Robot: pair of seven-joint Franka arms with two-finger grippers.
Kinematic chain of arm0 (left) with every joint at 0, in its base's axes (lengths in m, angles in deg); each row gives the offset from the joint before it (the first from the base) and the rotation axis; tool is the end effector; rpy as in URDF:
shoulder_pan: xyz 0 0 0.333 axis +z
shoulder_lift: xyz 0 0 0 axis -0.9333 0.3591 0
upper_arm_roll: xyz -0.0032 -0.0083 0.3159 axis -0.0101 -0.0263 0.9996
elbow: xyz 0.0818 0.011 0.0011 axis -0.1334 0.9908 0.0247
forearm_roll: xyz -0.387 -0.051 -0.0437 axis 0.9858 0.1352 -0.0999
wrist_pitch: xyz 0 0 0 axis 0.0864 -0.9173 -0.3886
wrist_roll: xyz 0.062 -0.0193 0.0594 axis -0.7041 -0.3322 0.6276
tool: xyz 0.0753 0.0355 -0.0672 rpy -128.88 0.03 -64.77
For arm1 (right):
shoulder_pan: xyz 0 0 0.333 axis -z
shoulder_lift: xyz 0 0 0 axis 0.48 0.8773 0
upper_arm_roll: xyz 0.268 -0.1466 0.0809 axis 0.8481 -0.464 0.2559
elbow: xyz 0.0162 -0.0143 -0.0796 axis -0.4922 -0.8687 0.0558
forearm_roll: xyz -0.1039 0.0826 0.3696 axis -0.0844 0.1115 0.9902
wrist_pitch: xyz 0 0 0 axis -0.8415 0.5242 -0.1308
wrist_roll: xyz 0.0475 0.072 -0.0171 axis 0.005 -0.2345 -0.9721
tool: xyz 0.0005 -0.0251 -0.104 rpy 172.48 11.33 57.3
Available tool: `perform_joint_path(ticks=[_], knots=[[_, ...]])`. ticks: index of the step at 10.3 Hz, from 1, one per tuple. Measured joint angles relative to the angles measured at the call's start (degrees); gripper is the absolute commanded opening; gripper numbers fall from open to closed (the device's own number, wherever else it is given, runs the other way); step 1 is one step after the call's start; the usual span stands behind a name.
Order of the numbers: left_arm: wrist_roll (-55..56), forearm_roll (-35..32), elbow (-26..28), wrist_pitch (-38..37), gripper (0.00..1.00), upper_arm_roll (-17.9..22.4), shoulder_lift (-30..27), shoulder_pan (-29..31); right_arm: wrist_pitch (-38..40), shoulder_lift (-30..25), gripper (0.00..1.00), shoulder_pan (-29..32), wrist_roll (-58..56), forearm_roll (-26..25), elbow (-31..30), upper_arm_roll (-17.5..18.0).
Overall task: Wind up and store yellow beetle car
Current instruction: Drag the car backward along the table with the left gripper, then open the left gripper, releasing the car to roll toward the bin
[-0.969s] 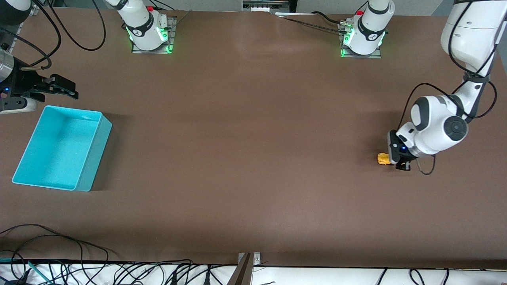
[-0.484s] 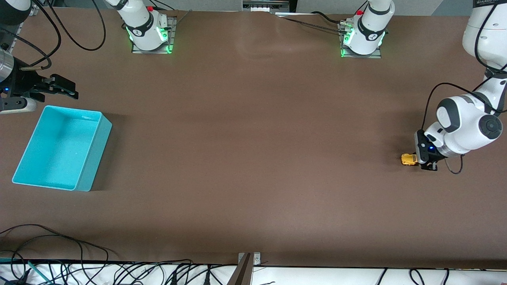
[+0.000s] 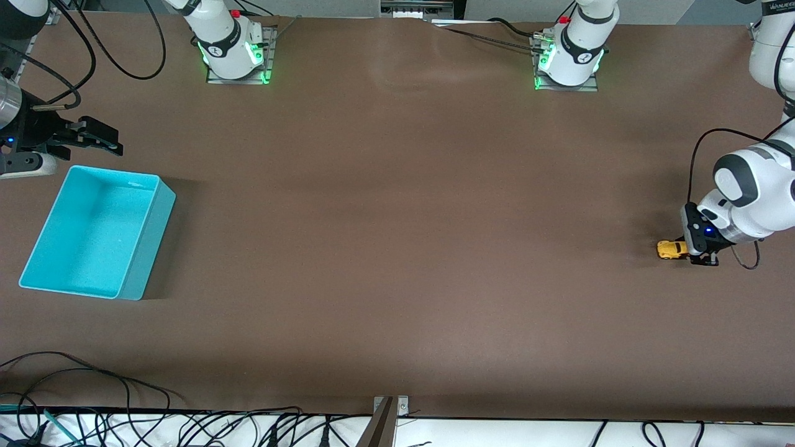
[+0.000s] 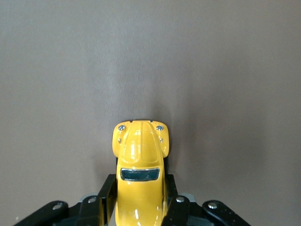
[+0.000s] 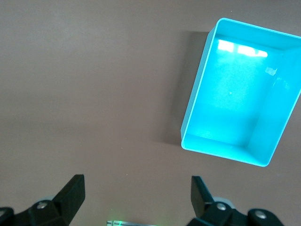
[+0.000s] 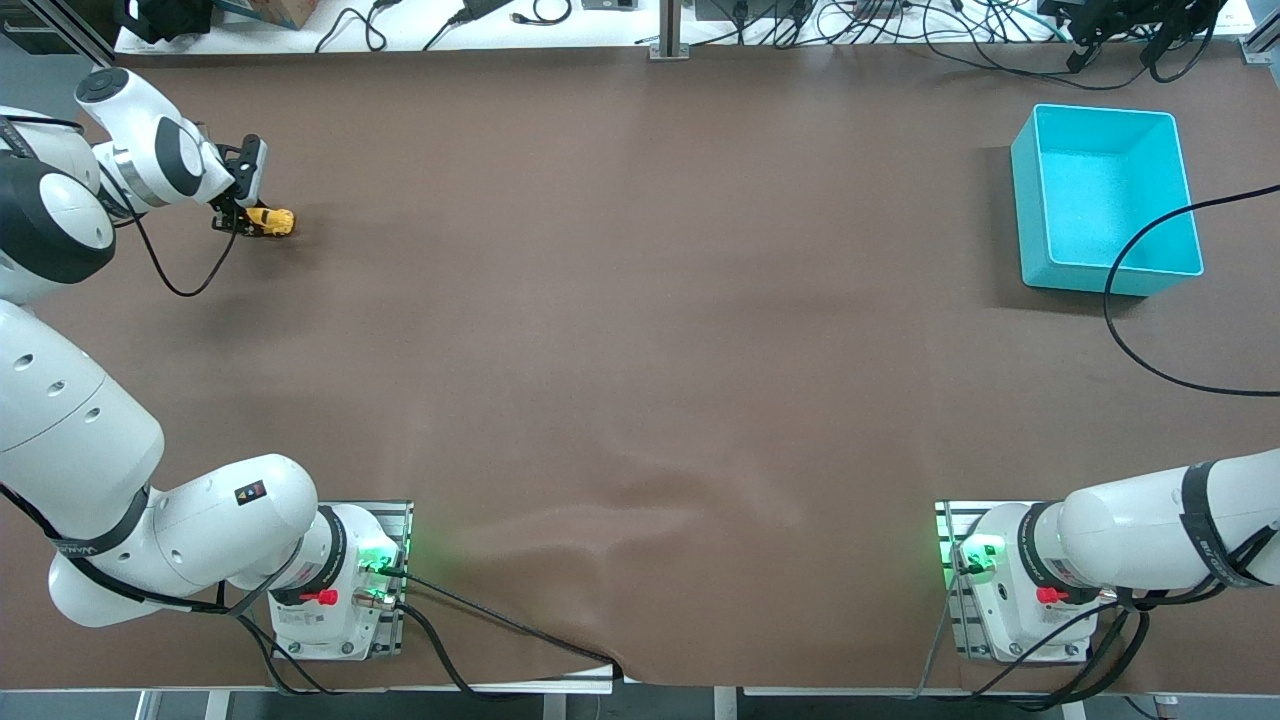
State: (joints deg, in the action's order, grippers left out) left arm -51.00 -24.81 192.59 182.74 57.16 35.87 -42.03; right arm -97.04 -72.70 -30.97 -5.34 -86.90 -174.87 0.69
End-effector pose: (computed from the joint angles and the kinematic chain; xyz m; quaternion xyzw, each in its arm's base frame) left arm 0.5845 0.2470 0.1870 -0.7058 0.7080 -0.0130 0.0210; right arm 0.5613 -0.0021 0.5793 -0.9973 -0.0498 0.0543 0.0049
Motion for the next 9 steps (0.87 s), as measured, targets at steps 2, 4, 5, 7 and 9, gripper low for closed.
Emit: perform_joint_path(ticks=[2, 4, 5, 7, 9], knots=[[-0.3, 0.0, -0.2, 0.0, 0.10, 0.0, 0.1, 0.3, 0.0, 0.0, 1.00, 0.0, 0.0, 0.0, 0.0, 0.0], [-0.3, 0.0, -0.2, 0.0, 0.10, 0.0, 0.1, 0.3, 0.0, 0.0, 1.00, 0.0, 0.0, 0.0, 0.0, 0.0], [-0.3, 0.0, -0.2, 0.0, 0.18, 0.0, 0.1, 0.3, 0.0, 0.0, 1.00, 0.0, 0.0, 0.0, 0.0, 0.0], [-0.3, 0.0, -0.2, 0.0, 1.00, 0.0, 0.1, 0.3, 0.0, 0.0, 1.00, 0.0, 0.0, 0.0, 0.0, 0.0], [-0.6, 0.0, -0.5, -0.9, 1.00, 0.1, 0.9, 0.4, 0.0, 0.0, 1.00, 0.0, 0.0, 0.0, 0.0, 0.0]])
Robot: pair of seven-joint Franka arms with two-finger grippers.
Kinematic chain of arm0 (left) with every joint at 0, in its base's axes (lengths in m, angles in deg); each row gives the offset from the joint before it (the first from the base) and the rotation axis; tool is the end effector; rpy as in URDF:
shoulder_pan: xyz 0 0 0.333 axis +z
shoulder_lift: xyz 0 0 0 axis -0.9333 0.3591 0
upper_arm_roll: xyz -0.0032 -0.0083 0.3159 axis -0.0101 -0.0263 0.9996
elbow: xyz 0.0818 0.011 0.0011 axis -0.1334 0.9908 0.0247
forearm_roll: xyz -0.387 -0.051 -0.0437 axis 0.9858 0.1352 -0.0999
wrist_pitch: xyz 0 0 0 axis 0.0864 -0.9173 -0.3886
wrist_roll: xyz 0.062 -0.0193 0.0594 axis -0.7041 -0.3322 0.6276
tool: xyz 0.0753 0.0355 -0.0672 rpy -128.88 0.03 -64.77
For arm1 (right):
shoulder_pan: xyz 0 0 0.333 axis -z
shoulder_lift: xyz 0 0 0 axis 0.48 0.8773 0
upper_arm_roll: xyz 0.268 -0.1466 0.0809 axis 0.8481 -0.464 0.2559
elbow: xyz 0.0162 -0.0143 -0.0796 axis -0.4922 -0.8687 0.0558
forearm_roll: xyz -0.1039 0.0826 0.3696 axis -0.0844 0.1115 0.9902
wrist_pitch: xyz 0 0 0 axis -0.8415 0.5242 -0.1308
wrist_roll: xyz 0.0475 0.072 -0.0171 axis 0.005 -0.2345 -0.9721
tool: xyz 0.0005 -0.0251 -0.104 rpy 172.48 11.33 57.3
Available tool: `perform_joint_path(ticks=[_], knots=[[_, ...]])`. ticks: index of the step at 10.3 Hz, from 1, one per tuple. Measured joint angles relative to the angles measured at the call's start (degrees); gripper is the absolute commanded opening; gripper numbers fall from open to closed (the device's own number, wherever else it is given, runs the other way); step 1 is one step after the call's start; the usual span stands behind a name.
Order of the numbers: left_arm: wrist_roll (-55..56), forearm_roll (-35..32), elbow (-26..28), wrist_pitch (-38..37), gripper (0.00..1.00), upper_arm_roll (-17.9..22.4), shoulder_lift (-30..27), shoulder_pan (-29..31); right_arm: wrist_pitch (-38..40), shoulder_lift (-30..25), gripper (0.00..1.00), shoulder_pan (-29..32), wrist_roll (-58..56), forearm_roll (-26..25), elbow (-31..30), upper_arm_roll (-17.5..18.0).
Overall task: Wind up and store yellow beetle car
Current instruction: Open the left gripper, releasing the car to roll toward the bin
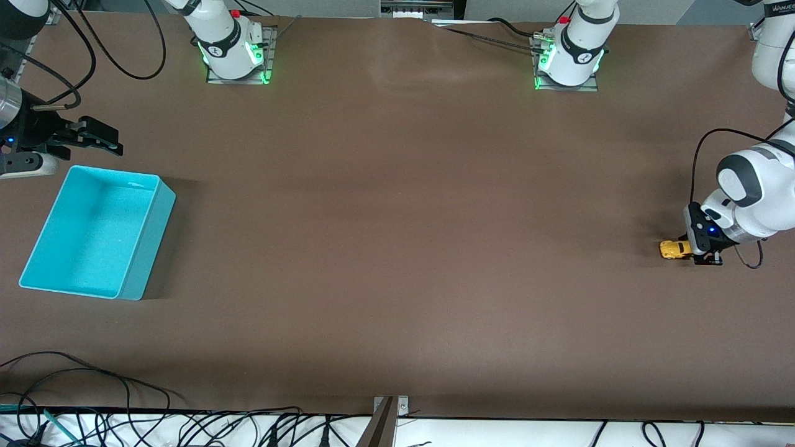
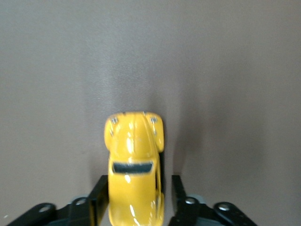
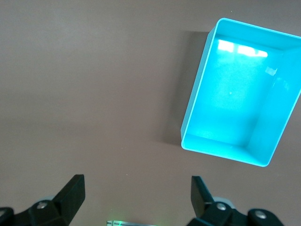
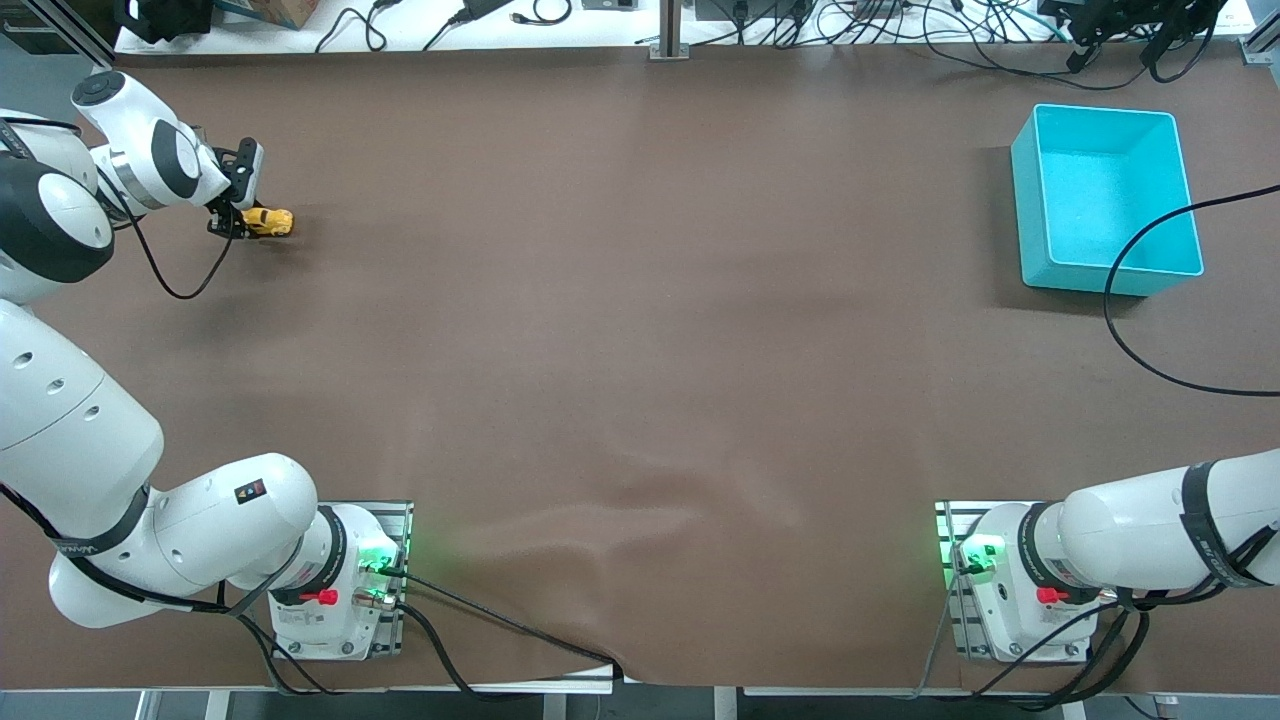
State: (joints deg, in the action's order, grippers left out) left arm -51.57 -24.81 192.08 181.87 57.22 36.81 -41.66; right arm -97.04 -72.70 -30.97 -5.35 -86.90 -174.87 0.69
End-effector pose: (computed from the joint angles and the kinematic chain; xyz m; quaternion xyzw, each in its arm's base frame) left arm 0.5819 0.2511 0.1787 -0.7051 0.7090 -0.0086 0.0105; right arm 0.5613 -0.0021 0.5793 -0.9973 -0.0498 0.0543 0.0049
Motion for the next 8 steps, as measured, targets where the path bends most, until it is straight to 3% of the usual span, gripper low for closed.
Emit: perform_joint_path(ticks=[5, 8], knots=[[-0.2, 0.0, -13.4, -18.7, 1.00, -2.4, 0.1, -0.6, 0.0, 0.0, 1.00, 0.0, 0.0, 0.0, 0.0, 0.0], [3.5, 0.0, -16.1, -23.9, 1.00, -2.8, -1.8, -0.8, 0.0, 0.0, 1.00, 0.0, 0.0, 0.0, 0.0, 0.0]])
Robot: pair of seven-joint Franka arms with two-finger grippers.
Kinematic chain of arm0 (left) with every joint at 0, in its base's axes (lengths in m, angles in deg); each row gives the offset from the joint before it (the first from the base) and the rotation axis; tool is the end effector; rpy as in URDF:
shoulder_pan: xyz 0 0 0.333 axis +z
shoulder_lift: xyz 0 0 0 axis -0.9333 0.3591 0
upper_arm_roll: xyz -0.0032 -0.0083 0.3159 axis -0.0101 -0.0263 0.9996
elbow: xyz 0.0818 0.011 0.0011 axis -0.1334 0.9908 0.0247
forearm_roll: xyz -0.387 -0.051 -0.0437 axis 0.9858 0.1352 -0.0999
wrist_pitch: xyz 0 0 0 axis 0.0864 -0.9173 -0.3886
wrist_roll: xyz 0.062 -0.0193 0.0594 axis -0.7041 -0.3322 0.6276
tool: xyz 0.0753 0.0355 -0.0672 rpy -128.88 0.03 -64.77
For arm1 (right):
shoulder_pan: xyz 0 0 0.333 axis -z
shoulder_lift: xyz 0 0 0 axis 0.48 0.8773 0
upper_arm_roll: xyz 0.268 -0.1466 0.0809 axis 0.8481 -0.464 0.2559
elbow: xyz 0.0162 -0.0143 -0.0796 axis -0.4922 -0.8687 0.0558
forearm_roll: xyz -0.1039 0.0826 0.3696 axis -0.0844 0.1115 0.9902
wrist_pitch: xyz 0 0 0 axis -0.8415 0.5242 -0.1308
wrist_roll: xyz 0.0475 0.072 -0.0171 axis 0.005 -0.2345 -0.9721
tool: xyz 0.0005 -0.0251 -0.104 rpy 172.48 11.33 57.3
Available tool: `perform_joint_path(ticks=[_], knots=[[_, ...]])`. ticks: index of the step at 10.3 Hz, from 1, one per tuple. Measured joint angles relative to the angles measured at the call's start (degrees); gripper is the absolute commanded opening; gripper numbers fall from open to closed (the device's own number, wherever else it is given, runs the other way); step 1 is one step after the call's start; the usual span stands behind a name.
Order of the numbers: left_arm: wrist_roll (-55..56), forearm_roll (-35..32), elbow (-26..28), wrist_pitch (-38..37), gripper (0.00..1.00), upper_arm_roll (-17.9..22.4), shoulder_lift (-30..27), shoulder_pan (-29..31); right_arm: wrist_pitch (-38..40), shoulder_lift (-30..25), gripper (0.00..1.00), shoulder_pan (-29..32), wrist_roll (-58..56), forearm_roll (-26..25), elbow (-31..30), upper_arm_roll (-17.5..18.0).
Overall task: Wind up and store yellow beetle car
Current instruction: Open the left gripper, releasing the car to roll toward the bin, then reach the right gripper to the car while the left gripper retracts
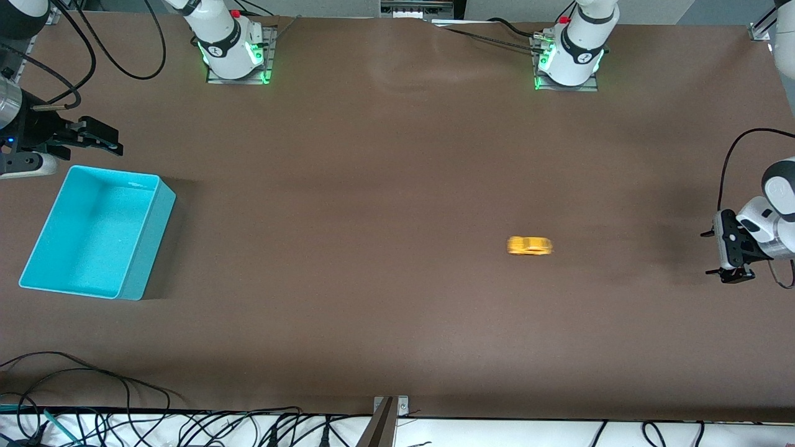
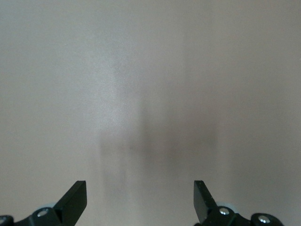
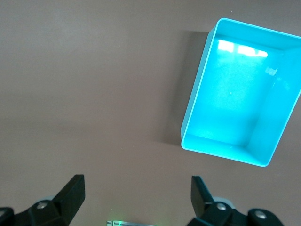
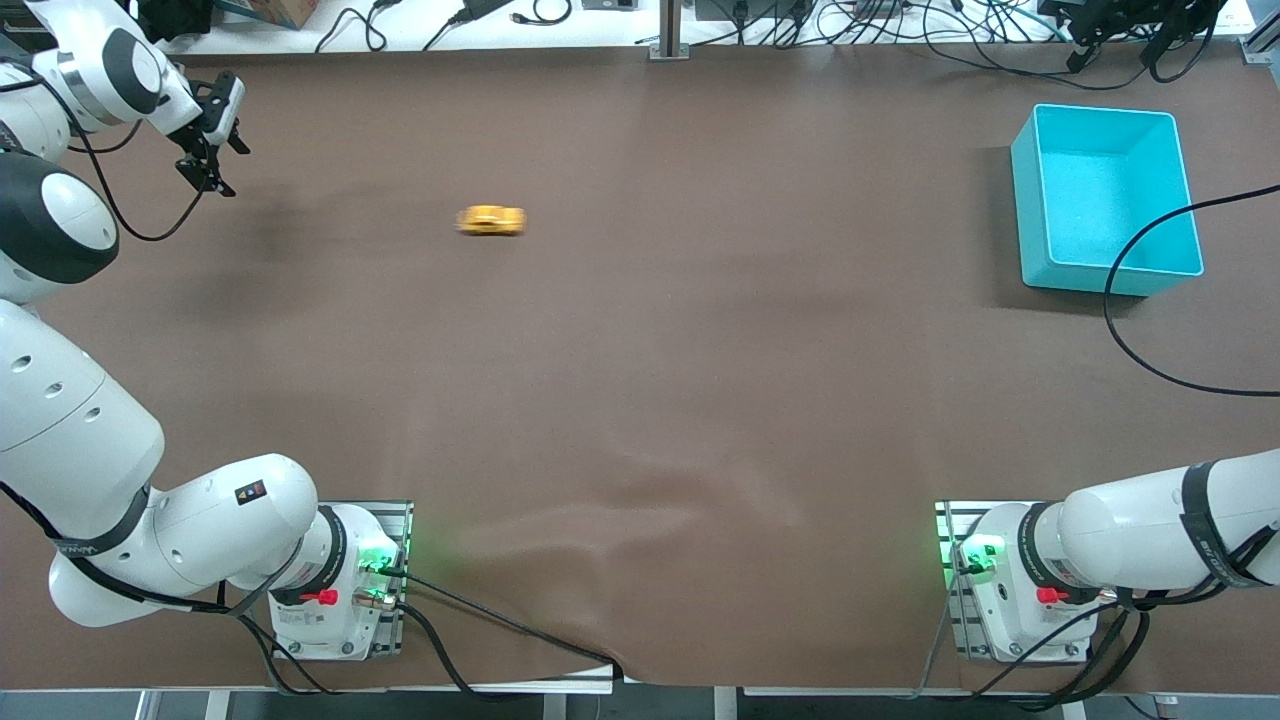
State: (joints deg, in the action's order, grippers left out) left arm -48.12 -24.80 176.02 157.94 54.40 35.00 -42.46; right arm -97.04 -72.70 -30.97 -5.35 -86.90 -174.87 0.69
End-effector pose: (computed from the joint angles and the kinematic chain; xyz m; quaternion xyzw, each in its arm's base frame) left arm 0.6375 0.2404 0.2815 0.7101 -0.7029 -0.0081 0.0390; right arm 0.5613 -0.0021 0.5793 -0.9973 -0.0498 0.0543 0.0049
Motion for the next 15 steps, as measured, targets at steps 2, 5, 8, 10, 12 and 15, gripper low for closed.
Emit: perform_joint_path(ticks=[2, 5, 8, 10, 12, 15], knots=[[5.3, 0.0, -3.0, -7.8, 1.00, -0.2, -2.1, -1.6, 0.0, 0.0, 1.00, 0.0, 0.0, 0.0, 0.0, 0.0], [12.6, 0.0, -11.1, -20.8, 1.00, -0.3, -3.3, -4.9, 0.0, 0.0, 1.00, 0.0, 0.0, 0.0, 0.0, 0.0], [17.9, 0.0, -16.0, -28.6, 1.00, -0.3, -3.5, -6.8, 0.0, 0.0, 1.00, 0.0, 0.0, 0.0, 0.0, 0.0], [22.5, 0.0, -17.0, -32.0, 1.00, -0.3, -3.7, -7.4, 0.0, 0.0, 1.00, 0.0, 0.0, 0.0, 0.0, 0.0], [28.1, 0.0, -17.8, -34.7, 1.00, -0.6, -4.6, -8.6, 0.0, 0.0, 1.00, 0.0, 0.0, 0.0, 0.0, 0.0], [40.1, 0.4, -18.0, -38.0, 1.00, -0.7, -7.1, -12.2, 0.0, 0.2, 1.00, 0.0, 0.0, 0.0, 0.0, 0.0]])
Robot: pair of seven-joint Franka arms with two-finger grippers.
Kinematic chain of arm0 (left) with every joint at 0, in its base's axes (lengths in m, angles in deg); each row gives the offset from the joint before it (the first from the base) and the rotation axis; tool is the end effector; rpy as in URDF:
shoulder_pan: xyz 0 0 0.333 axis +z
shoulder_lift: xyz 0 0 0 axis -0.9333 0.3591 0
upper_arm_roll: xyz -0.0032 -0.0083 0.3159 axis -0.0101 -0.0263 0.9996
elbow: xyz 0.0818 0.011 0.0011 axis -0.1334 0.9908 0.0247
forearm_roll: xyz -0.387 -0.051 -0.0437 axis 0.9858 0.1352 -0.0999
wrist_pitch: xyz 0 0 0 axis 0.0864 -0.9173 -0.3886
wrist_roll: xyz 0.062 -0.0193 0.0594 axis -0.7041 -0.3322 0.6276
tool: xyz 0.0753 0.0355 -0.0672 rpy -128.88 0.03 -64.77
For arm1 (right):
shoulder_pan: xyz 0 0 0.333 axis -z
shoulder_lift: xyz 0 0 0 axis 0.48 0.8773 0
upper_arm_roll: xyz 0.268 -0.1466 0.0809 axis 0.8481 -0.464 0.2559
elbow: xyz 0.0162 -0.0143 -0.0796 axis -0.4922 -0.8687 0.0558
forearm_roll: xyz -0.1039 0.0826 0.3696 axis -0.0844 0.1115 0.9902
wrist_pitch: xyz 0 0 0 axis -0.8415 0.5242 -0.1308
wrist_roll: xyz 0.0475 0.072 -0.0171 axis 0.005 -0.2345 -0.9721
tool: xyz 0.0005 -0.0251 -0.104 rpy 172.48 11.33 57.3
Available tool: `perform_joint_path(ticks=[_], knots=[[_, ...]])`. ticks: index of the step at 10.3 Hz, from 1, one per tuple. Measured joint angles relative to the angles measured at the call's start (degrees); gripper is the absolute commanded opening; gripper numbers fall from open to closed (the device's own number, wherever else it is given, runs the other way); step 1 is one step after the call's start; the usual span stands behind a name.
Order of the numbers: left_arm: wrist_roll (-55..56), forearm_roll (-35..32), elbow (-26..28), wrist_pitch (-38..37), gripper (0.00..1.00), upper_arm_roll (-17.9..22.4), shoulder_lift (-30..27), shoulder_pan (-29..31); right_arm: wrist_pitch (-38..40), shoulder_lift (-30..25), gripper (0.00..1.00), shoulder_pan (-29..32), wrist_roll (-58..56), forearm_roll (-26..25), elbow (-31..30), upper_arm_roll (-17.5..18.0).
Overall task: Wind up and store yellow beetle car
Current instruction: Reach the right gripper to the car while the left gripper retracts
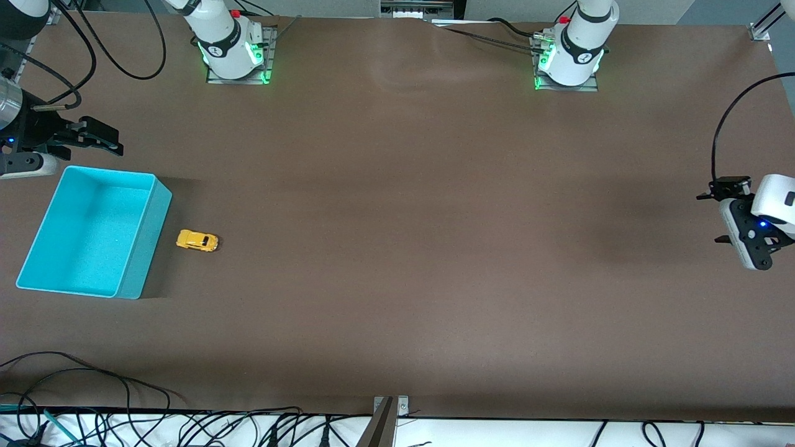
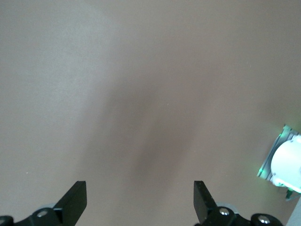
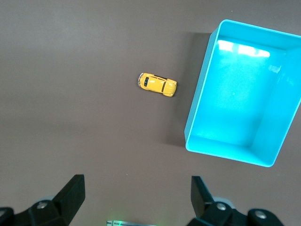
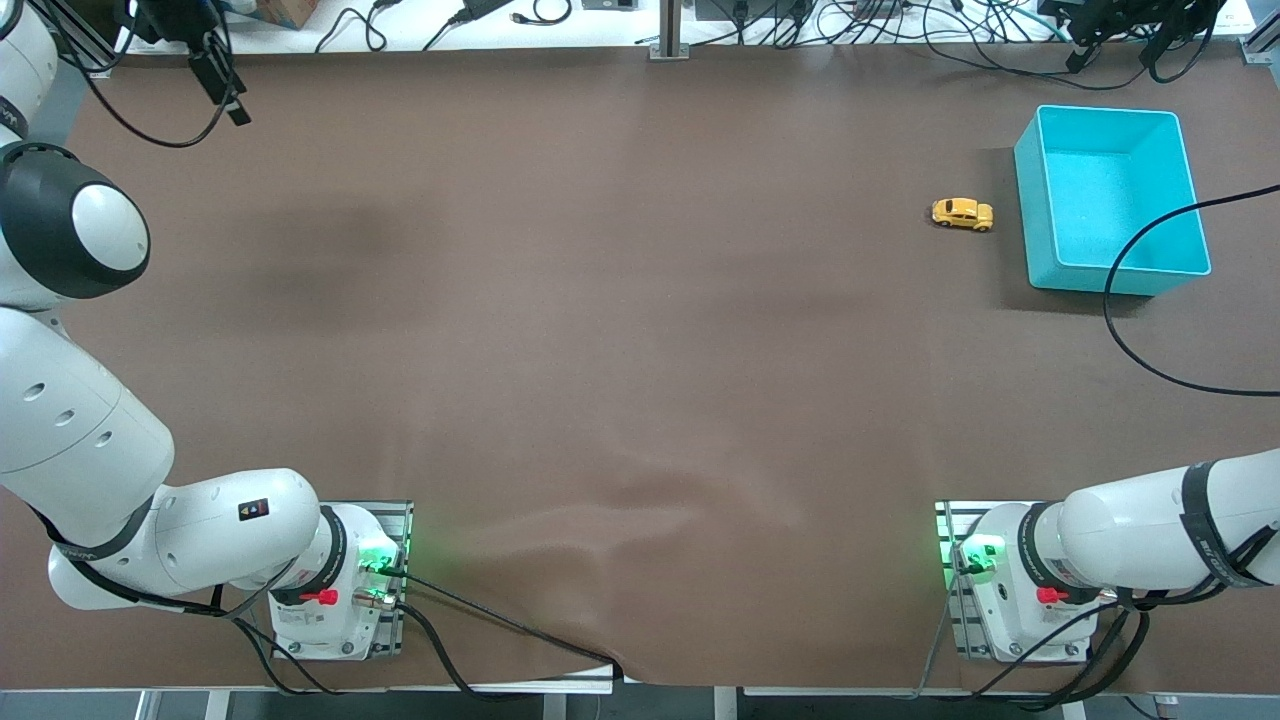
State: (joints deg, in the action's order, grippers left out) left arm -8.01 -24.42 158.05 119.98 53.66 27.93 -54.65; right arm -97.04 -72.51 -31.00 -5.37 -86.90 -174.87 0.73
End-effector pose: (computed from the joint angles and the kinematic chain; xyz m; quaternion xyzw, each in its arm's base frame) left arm 0.6505 0.0986 0.4616 0.8505 -0.5037 -0.1169 0.0960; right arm 0.5621 -0.0014 0.5774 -0.9971 -0.0506 0.0559 0.0049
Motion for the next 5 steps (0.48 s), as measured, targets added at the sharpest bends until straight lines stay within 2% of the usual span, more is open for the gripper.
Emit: perform_joint_path(ticks=[5], knots=[[19.2, 2.9, 0.0, -4.2, 1.00, -0.8, -4.9, -4.7, -0.9, 2.2, 1.00, -0.2, 0.0, 0.0, 0.0, 0.3]])
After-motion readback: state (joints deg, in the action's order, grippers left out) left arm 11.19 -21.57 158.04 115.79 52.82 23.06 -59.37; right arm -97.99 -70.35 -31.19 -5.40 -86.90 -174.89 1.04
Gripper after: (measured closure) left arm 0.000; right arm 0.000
